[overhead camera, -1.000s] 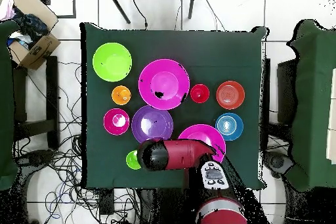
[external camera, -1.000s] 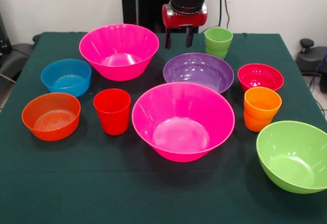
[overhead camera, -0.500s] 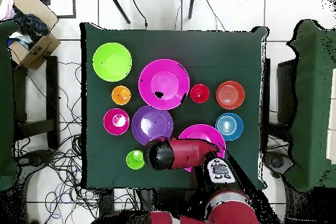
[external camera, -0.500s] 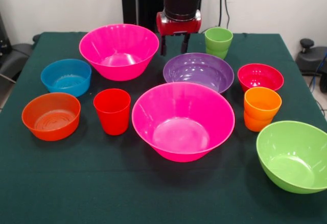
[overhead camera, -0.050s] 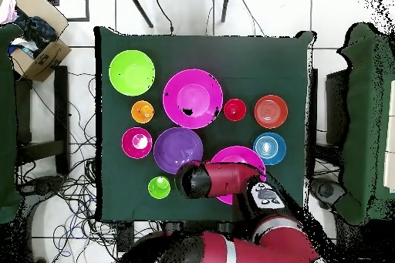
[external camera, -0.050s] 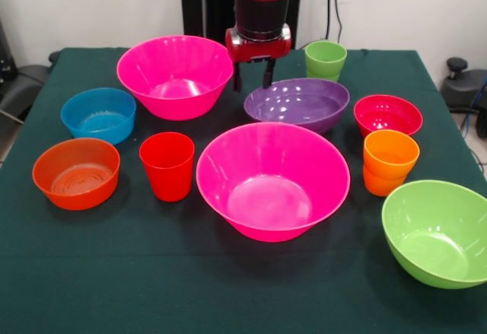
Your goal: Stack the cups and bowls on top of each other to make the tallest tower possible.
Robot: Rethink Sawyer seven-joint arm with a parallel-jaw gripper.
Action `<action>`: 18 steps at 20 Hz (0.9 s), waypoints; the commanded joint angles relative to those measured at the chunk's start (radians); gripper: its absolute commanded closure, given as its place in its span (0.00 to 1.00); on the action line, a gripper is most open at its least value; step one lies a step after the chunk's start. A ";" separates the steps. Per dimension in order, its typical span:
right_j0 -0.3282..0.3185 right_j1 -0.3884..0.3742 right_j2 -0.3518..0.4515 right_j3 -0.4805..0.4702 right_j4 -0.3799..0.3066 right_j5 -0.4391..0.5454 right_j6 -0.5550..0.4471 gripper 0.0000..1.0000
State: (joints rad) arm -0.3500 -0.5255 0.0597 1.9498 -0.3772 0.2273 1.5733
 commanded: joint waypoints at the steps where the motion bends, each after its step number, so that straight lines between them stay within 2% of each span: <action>1: -0.025 0.073 0.137 -0.095 -0.051 -0.094 0.046 0.00; 7: -0.064 0.073 0.186 -0.080 -0.044 -0.100 0.045 0.00; 18: -0.087 0.000 0.232 -0.040 -0.014 -0.026 0.052 0.00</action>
State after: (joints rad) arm -0.4337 -0.4942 0.1625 1.9488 -0.3788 0.1991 1.5733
